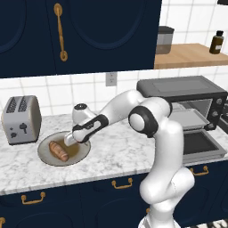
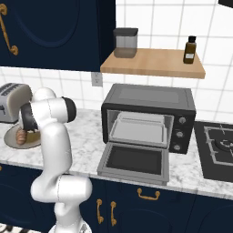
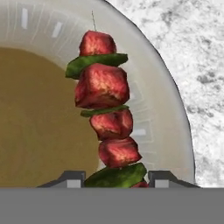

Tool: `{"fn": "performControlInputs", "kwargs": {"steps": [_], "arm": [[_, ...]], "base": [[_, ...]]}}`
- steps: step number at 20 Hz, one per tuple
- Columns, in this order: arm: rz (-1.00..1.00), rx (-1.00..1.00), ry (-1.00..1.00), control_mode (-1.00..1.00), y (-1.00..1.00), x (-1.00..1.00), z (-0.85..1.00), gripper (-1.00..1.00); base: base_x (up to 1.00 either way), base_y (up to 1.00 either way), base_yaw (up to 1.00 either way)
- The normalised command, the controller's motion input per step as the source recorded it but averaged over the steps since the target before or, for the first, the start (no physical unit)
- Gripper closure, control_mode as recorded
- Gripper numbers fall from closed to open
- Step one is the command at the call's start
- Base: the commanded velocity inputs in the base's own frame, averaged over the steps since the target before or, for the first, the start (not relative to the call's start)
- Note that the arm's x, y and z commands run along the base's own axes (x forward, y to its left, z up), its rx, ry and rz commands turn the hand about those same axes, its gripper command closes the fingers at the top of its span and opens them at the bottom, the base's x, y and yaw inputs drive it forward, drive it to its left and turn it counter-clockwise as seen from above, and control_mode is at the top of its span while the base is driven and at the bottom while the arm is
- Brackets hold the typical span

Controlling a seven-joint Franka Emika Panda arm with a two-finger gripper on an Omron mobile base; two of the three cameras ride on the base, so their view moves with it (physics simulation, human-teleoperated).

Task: Pick up the kebab skewer and baguette bread, and place them inside the toaster oven. Close the toaster oven door and start by setting the timer.

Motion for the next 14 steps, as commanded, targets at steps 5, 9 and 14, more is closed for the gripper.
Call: {"fn": "performControlInputs", "kwargs": {"steps": [5,9,14], "arm": [[0.00,0.00,0.00,-1.00,-0.17,-0.24,0.24,1.00],[0.00,0.00,-0.03,-1.00,-0.65,-0.75,0.59,1.00],[0.00,0.01,-0.03,-1.00,-0.91,-0.70,0.63,1.00]], "base": [[0.00,0.00,0.00],[0.00,0.00,0.00],[0.00,0.00,0.00]]}}
